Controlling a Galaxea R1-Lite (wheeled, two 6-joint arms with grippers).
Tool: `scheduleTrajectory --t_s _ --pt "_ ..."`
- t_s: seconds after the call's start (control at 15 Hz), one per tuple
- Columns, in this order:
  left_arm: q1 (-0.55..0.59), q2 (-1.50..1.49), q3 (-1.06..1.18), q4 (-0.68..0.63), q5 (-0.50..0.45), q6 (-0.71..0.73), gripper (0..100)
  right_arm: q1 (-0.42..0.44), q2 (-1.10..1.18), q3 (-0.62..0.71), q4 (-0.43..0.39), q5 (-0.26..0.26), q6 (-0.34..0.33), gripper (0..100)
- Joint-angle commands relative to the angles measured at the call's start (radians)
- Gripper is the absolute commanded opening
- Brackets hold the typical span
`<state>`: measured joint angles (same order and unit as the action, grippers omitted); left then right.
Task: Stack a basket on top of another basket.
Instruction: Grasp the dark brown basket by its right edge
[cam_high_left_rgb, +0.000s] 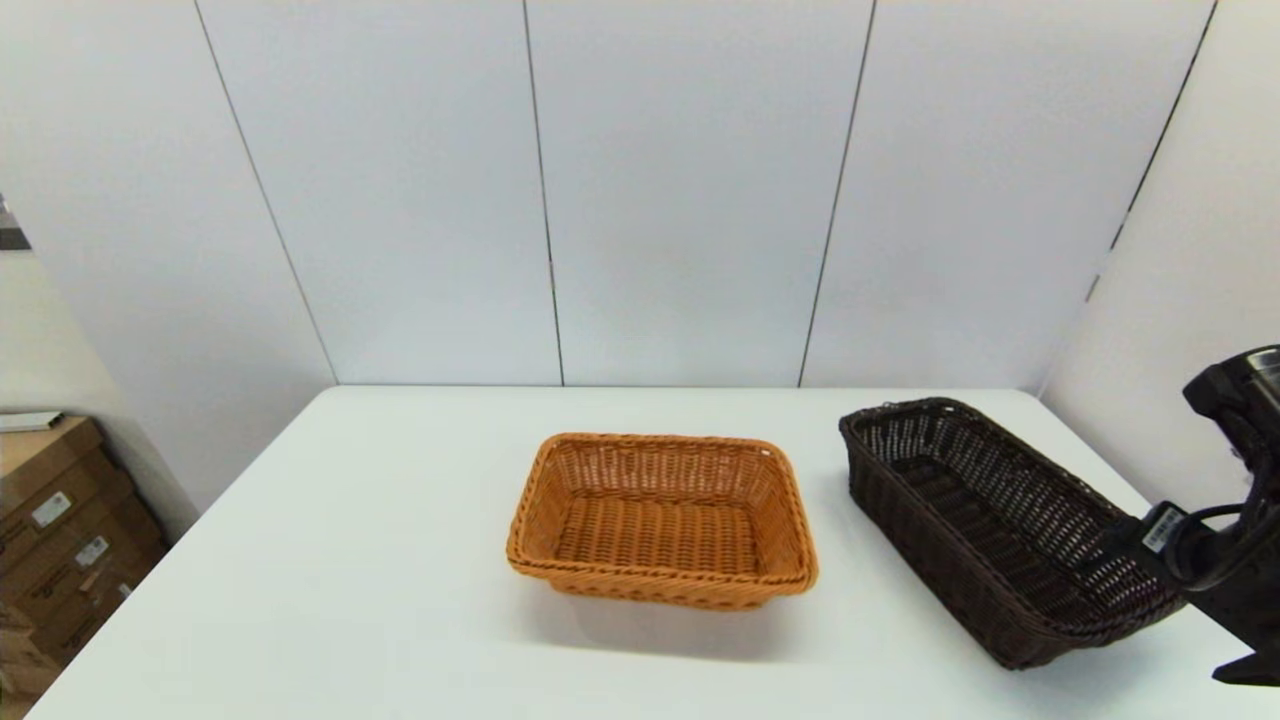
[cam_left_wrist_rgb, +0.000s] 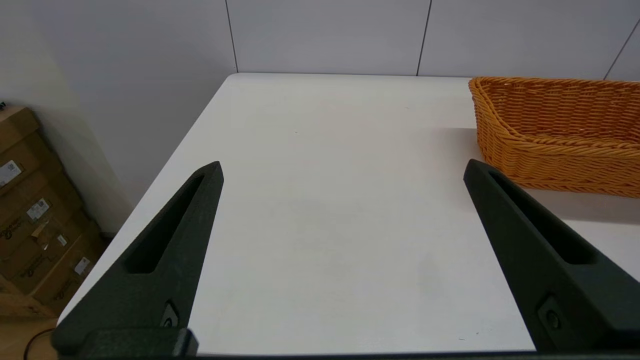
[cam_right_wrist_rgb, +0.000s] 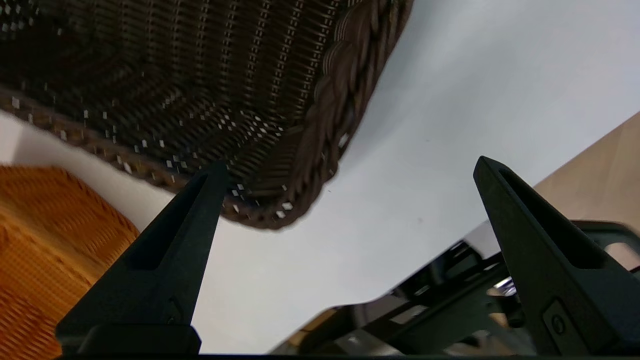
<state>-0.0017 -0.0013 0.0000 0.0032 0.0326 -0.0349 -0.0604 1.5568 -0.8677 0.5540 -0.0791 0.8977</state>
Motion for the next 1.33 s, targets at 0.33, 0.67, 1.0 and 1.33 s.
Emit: scheduleTrajectory --t_s 0.33,0.67,1.0,1.33 --pt "0.0 0.0 0.0 0.0 0.0 0.0 100 -0.01 0.178 -0.013 -0.043 -0.007 0.06 100" --pt "0.0 0.0 0.0 0.0 0.0 0.0 100 -0.012 0.252 -0.004 -0.092 -0.019 0.095 100" --pt "0.0 0.0 0.0 0.0 0.0 -0.002 100 -0.05 0.286 0.001 -0.134 -0.019 0.095 100" --pt "0.0 0.0 0.0 0.0 0.0 -0.002 100 -0.062 0.295 0.007 -0.137 -0.019 0.096 100"
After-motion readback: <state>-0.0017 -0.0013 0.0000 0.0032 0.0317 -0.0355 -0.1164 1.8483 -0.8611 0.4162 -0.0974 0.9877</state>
